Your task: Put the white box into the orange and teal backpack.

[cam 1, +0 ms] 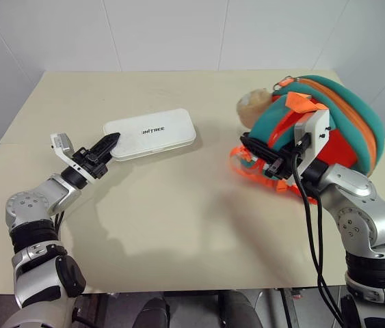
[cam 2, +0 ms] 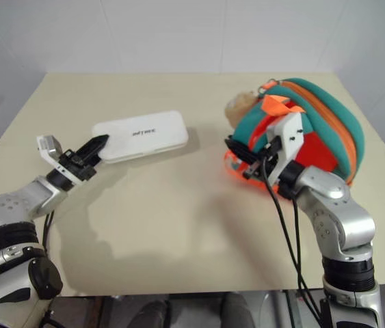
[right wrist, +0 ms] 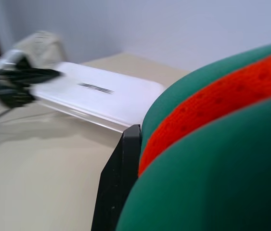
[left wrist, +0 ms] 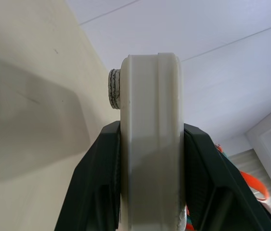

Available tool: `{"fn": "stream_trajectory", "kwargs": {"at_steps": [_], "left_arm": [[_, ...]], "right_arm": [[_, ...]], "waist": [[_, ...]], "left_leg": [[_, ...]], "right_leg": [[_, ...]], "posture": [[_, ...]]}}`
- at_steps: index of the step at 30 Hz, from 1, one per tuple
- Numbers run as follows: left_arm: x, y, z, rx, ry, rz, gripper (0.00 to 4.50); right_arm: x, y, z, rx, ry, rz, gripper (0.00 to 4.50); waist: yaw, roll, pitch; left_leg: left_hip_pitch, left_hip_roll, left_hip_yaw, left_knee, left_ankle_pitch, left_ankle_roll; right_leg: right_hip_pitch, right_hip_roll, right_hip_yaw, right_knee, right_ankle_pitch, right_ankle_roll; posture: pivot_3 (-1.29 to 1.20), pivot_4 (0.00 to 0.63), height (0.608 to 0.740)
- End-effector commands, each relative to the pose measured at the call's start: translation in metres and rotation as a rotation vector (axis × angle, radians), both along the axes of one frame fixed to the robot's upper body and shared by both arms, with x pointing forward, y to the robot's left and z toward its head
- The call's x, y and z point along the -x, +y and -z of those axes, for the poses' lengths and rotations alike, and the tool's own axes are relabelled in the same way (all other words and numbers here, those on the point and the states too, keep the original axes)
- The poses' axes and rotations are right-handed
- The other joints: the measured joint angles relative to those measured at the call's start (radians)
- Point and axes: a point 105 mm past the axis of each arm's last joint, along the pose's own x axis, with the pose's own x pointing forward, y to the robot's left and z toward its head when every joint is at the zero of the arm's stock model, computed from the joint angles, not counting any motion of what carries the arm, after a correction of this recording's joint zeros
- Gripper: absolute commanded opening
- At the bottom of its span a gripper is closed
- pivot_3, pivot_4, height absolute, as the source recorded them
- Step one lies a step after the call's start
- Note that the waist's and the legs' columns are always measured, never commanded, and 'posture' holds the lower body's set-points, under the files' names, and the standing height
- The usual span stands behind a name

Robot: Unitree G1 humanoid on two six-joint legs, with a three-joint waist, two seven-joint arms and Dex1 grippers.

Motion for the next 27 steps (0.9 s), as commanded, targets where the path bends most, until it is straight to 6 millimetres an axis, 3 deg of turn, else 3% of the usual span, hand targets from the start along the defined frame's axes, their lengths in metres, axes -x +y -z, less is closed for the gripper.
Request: {"fn": "stream_trajectory", "kwargs": {"at_steps": [1,13,20,27], "left_arm": [[0.001,0.008,-0.02,-0.011,-0.077,-0.006,1.33],[0.012,0.023,-0.036,-0.102,-0.113,0.052,1.33],[0.024,0.029,-0.048,-0.174,-0.161,0.097,1.33],[0.045,0.022,-0.064,-0.248,-0.282,0.174,1.33]], "right_arm": [[0.031,0.019,-0.025,0.04,-0.091,-0.172,0.55],[0.087,0.027,-0.029,0.246,-0.042,-0.54,0.55],[0.104,0.021,-0.027,0.306,-0.014,-0.673,0.55],[0.1,0.019,-0.019,0.268,-0.009,-0.679,0.55]], "waist": [[0.0,0.0,0.0],[0.002,-0.001,0.001],[0.001,-0.001,0.001],[0.001,-0.001,0.001]], "left_leg": [[0.0,0.0,0.0,0.0,0.0,0.0],[-0.003,0.0,0.0,0.001,-0.002,0.001],[-0.003,0.0,0.001,0.001,-0.002,0.002],[-0.003,0.001,0.001,0.001,-0.002,0.002]], "right_leg": [[0.0,0.0,0.0,0.0,0.0,0.0],[-0.001,0.0,0.0,-0.002,0.0,0.0],[-0.001,0.0,0.0,-0.001,0.0,0.0],[-0.001,0.0,0.0,-0.001,0.0,0.0]], "posture": [[0.0,0.15,0.74],[0.0,0.15,0.74],[0.0,0.15,0.74],[0.0,0.15,0.74]]}}
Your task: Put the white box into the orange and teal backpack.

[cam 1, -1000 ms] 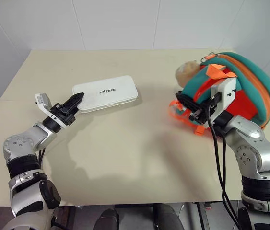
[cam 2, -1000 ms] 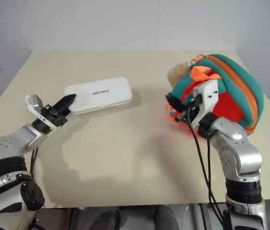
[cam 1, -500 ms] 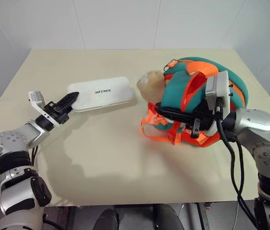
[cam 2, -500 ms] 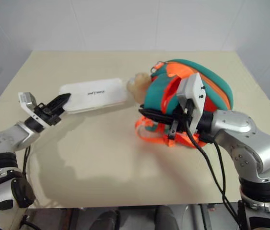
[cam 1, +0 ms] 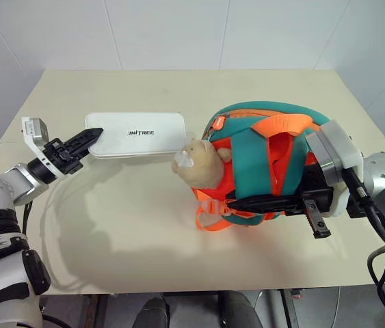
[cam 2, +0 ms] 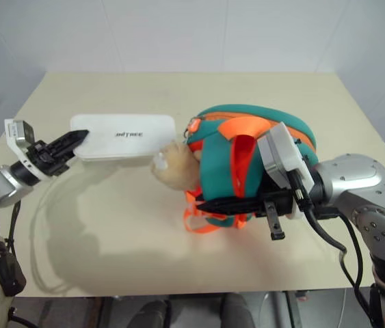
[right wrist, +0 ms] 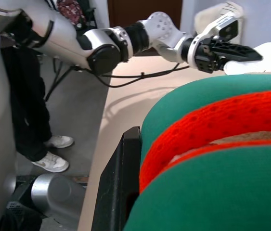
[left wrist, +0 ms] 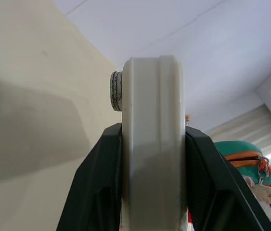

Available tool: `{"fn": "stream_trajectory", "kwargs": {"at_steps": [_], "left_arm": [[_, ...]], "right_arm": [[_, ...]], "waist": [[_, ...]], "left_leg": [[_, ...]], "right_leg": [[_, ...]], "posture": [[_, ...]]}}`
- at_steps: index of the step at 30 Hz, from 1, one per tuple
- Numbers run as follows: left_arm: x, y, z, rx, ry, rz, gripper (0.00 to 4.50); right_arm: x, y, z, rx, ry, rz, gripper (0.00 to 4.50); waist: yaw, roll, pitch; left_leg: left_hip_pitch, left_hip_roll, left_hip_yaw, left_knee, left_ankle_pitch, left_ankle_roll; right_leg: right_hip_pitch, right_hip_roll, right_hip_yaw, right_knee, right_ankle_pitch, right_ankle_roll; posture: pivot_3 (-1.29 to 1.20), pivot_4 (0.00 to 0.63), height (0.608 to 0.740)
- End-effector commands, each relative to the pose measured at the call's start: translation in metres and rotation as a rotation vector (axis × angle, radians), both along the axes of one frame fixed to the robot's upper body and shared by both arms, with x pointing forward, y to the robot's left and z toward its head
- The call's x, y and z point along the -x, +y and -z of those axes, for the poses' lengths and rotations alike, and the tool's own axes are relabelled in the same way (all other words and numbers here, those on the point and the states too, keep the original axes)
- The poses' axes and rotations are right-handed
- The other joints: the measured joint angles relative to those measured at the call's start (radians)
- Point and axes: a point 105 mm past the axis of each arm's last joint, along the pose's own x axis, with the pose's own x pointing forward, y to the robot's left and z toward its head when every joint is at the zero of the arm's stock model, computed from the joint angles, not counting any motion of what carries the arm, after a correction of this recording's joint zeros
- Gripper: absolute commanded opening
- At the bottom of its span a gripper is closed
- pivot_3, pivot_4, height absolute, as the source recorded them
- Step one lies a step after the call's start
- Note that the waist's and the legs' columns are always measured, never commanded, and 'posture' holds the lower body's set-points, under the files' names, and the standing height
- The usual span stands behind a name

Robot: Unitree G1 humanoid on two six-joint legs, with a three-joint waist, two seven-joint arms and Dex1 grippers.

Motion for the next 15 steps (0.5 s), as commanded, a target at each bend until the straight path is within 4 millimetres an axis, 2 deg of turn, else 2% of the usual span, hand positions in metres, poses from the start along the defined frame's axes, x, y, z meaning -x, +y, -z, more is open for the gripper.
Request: {"fn": "stream_trajectory", "kwargs": {"at_steps": [1,3,7,15], "left_arm": [[0.022,-0.004,-0.028,-0.036,-0.158,0.078,1.33],[0.031,-0.007,-0.035,-0.051,-0.211,0.115,1.33],[0.04,-0.009,-0.046,-0.109,-0.295,0.134,1.33],[0.044,-0.015,-0.06,-0.194,-0.431,0.146,1.33]], "right_arm": [[0.002,-0.002,-0.004,-0.054,-0.035,-0.013,0.55],[-0.003,-0.007,-0.001,-0.109,0.011,0.017,0.55],[-0.009,-0.018,0.019,-0.102,0.057,0.05,0.55],[-0.01,-0.023,0.026,-0.119,0.093,0.056,0.54]], "waist": [[0.0,0.0,0.0],[0.001,0.0,0.0],[0.002,0.0,0.0],[0.001,0.0,0.0]], "left_leg": [[0.0,0.0,0.0,0.0,0.0,0.0],[0.0,0.0,0.0,0.0,0.0,0.0],[0.0,0.0,0.0,0.001,0.0,0.0],[0.001,0.001,0.001,0.002,0.0,0.0]], "right_leg": [[0.0,0.0,0.0,0.0,0.0,0.0],[0.0,0.0,0.0,0.0,0.0,0.0],[0.0,0.0,0.0,0.0,0.0,0.0],[0.0,0.0,0.0,0.002,0.0,0.0]], "posture": [[0.0,0.15,0.74],[0.0,0.15,0.74],[0.0,0.15,0.74],[0.0,0.15,0.74]]}}
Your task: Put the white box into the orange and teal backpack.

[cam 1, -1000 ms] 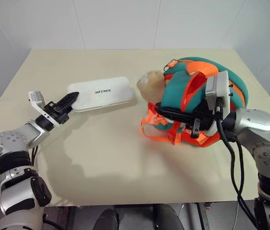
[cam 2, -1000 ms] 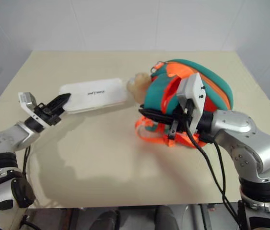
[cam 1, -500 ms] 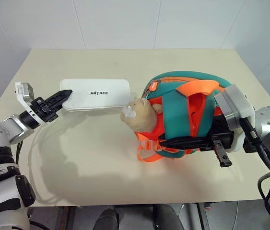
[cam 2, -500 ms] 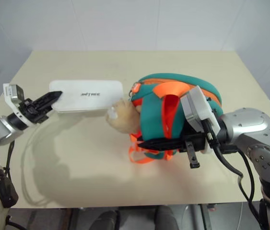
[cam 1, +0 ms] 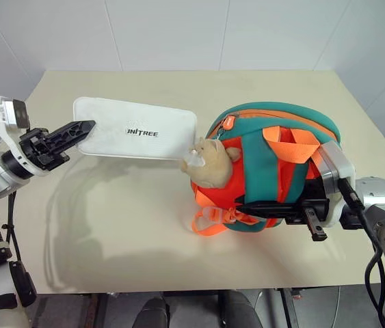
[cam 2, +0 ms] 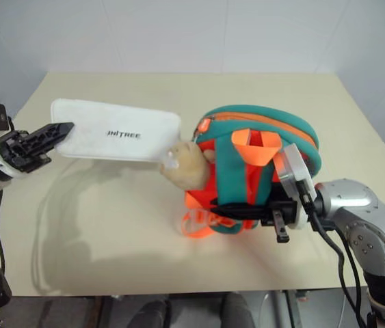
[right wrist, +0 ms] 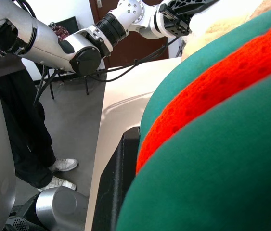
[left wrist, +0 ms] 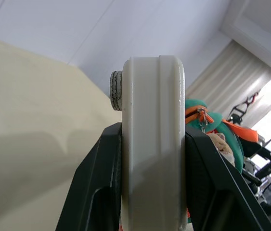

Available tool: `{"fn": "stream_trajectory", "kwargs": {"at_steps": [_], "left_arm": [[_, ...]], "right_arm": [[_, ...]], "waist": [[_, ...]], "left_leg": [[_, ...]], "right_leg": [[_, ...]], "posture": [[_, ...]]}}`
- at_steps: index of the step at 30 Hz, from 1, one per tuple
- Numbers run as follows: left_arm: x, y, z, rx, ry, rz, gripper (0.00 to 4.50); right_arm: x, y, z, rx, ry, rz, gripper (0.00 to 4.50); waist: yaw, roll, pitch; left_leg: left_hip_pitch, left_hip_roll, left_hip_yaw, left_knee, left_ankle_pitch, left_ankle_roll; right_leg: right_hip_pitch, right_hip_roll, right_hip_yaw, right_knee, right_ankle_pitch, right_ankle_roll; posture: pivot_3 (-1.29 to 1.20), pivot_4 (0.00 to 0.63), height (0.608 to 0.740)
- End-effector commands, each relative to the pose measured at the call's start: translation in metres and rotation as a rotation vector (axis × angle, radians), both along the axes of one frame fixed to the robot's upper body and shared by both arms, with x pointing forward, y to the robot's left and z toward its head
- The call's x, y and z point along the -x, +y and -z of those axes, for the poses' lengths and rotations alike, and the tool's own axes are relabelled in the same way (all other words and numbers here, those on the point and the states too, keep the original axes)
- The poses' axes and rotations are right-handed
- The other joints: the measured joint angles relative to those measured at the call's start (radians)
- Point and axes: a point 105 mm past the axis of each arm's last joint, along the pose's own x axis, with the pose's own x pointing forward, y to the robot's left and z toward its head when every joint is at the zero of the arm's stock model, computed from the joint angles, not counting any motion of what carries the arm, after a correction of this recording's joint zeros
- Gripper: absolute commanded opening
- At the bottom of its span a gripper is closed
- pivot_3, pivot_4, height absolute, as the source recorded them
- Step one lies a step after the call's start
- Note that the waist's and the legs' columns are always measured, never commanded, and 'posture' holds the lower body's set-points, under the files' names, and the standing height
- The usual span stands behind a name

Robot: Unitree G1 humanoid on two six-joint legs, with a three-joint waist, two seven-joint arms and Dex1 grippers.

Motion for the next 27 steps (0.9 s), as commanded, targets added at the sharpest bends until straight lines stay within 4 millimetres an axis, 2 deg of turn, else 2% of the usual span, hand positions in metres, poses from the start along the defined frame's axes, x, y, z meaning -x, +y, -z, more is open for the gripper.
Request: {"fn": "stream_trajectory", "kwargs": {"at_steps": [1,6,9,12,20,27], "left_arm": [[0.008,-0.005,-0.021,-0.048,-0.14,0.022,1.33],[0.011,-0.016,-0.03,-0.08,-0.259,0.061,1.33],[0.013,-0.022,-0.036,-0.093,-0.31,0.089,1.33],[0.014,-0.027,-0.038,-0.109,-0.325,0.121,1.33],[0.012,-0.046,-0.031,-0.235,-0.357,0.243,1.32],[0.016,-0.066,-0.045,-0.312,-0.469,0.34,1.32]], "right_arm": [[0.005,-0.003,-0.007,-0.021,-0.043,-0.012,0.54],[0.008,-0.004,-0.007,-0.032,-0.037,-0.02,0.54],[0.021,-0.003,-0.005,-0.026,-0.011,-0.072,0.54],[0.026,-0.002,-0.003,-0.015,-0.007,-0.085,0.54],[0.02,-0.002,0.0,-0.006,-0.02,-0.067,0.54],[0.015,-0.001,-0.001,-0.007,-0.035,-0.055,0.54]], "waist": [[0.001,0.0,0.0],[0.002,0.0,0.0],[0.004,0.0,0.0],[0.005,0.0,0.0],[0.006,0.0,0.0],[0.023,0.0,0.0]], "left_leg": [[0.0,0.0,0.0,0.0,0.0,0.0],[-0.001,0.0,0.0,0.0,0.0,0.0],[-0.001,0.0,0.0,-0.001,0.0,0.0],[-0.001,0.0,0.0,0.0,0.0,0.0],[0.0,0.0,0.0,0.001,0.0,0.001],[0.0,0.0,0.0,0.001,0.0,0.001]], "right_leg": [[0.0,0.0,0.0,0.0,0.0,0.0],[0.0,0.0,0.0,-0.001,0.0,0.0],[0.0,0.0,0.0,-0.001,0.0,0.0],[0.0,0.0,0.0,-0.001,0.0,0.0],[0.001,0.0,0.0,0.0,0.0,0.0],[0.001,0.0,0.0,-0.001,0.0,0.0]], "posture": [[0.0,0.15,0.74],[0.0,0.15,0.74],[0.0,0.15,0.74],[0.0,0.15,0.74],[0.0,0.15,0.74],[0.0,0.15,0.74]]}}
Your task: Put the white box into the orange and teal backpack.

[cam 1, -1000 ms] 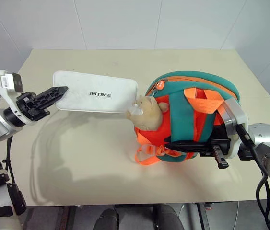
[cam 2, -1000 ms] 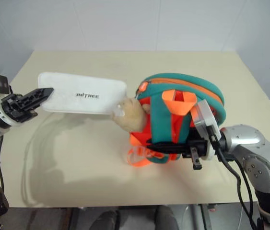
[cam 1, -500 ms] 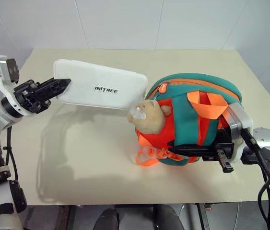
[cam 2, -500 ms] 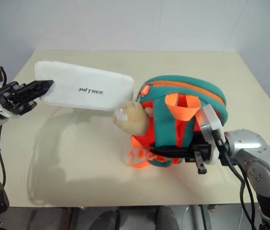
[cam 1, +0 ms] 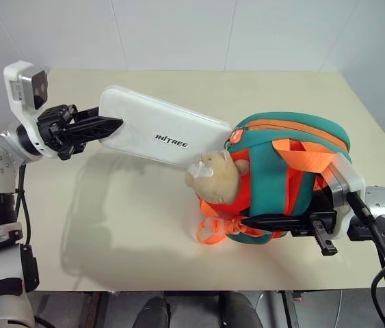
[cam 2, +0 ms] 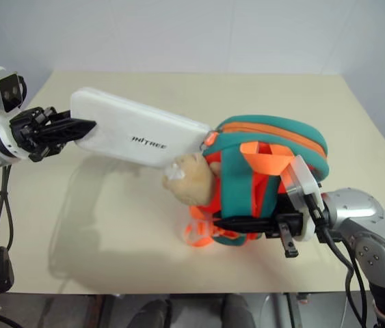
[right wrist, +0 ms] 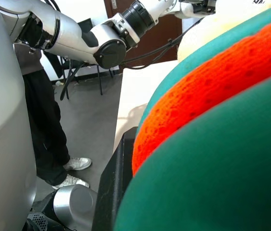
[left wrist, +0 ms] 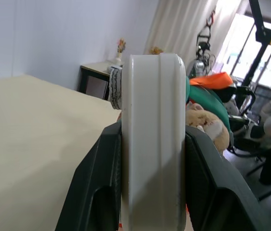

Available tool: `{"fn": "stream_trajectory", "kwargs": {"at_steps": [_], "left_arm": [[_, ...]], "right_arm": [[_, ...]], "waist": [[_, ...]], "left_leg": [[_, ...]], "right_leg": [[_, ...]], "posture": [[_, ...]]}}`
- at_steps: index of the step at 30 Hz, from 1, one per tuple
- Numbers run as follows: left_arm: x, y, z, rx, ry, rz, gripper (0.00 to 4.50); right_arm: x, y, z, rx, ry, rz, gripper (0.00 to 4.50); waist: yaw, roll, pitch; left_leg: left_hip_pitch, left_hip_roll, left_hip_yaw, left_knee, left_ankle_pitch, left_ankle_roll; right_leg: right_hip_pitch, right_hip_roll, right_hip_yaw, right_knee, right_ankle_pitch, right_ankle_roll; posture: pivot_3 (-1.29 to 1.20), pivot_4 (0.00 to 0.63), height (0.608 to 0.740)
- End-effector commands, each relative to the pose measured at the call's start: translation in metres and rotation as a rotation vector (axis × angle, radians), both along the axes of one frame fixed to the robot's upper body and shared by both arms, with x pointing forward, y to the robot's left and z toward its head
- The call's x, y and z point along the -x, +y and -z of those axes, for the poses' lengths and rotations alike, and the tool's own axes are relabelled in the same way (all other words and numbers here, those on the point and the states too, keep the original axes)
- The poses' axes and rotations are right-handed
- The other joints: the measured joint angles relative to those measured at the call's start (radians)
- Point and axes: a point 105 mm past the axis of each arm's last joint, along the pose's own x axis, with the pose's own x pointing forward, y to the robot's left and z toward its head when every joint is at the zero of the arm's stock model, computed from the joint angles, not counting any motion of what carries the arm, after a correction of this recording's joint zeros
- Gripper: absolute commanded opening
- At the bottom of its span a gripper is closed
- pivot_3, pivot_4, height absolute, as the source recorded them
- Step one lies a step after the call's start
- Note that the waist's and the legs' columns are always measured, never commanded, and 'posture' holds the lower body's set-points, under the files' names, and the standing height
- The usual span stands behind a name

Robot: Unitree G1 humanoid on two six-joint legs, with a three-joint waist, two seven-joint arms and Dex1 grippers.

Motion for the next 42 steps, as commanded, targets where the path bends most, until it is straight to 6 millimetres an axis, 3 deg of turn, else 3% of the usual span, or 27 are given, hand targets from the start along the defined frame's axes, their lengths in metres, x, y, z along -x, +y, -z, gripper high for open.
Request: {"fn": "stream_trajectory", "kwargs": {"at_steps": [1,8,22,31,42], "left_arm": [[0.01,-0.011,-0.014,-0.055,-0.096,0.077,1.32],[0.012,-0.001,-0.033,-0.092,-0.158,0.047,1.32],[0.033,0.002,-0.038,-0.211,-0.197,0.032,1.32],[0.01,-0.015,-0.022,-0.275,-0.25,-0.081,1.32],[-0.003,-0.053,-0.037,-0.114,-0.337,-0.067,1.32]], "right_arm": [[0.001,0.002,-0.006,-0.009,-0.043,-0.016,0.54],[-0.003,0.003,-0.005,-0.006,-0.052,-0.006,0.54],[-0.009,0.006,-0.003,-0.009,-0.054,-0.008,0.54],[-0.012,0.008,-0.002,-0.012,-0.059,-0.007,0.54],[-0.013,0.01,-0.002,-0.015,-0.06,0.005,0.54]], "waist": [[0.004,0.0,0.0],[0.001,0.0,0.0],[-0.001,0.0,0.0],[0.001,0.0,0.0],[0.007,0.0,0.0]], "left_leg": [[0.0,0.0,0.0,0.0,0.0,0.0],[0.0,0.0,0.0,0.0,0.0,0.0],[0.0,0.001,0.0,0.0,0.0,0.0],[0.0,0.001,0.0,0.001,0.0,0.0],[0.0,0.001,0.0,0.004,0.0,0.0]], "right_leg": [[0.0,0.0,0.0,0.0,0.0,0.0],[0.0,0.0,0.0,0.0,0.0,0.0],[0.0,0.001,0.0,0.001,0.0,0.0],[0.0,0.001,0.0,0.001,0.0,0.0],[0.001,0.001,0.0,0.002,0.0,0.001]], "posture": [[0.0,0.15,0.74],[0.0,0.15,0.74],[0.0,0.15,0.74],[0.0,0.15,0.74],[0.0,0.15,0.74]]}}
